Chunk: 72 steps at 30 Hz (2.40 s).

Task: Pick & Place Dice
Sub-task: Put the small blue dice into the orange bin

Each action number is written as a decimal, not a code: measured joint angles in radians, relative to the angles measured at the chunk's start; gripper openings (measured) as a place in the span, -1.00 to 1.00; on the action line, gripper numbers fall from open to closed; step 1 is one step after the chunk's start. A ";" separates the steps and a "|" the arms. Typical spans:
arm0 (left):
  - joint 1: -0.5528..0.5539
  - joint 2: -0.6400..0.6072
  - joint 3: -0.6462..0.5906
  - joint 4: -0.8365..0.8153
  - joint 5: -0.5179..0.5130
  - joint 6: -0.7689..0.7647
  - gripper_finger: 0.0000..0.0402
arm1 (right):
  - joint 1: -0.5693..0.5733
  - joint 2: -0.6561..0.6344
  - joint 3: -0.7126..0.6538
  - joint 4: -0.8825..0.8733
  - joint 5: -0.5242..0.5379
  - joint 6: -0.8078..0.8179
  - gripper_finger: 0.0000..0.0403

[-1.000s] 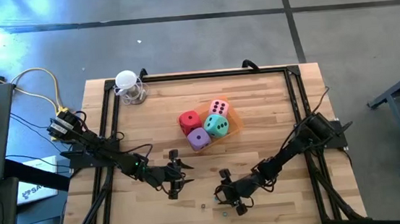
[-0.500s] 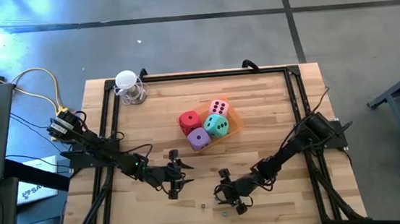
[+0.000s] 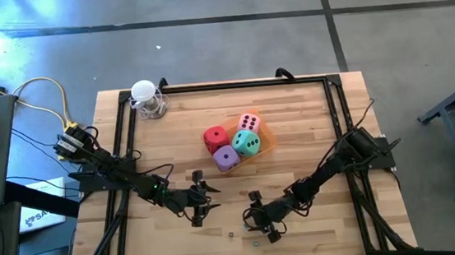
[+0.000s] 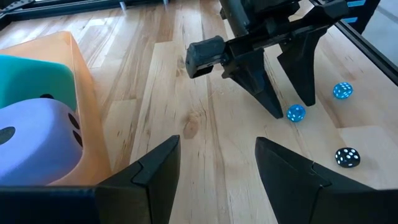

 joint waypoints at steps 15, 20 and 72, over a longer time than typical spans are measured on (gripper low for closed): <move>0.000 0.000 0.000 0.000 0.000 0.000 0.00 | -0.012 0.000 0.000 0.000 -0.036 0.011 -0.28; 0.000 0.000 0.000 0.000 0.000 0.000 0.00 | -0.012 0.000 0.000 0.000 -0.037 0.010 -0.28; 0.000 0.000 0.000 -0.021 0.000 0.001 0.00 | 0.038 -0.307 0.000 -0.546 0.834 0.202 -0.79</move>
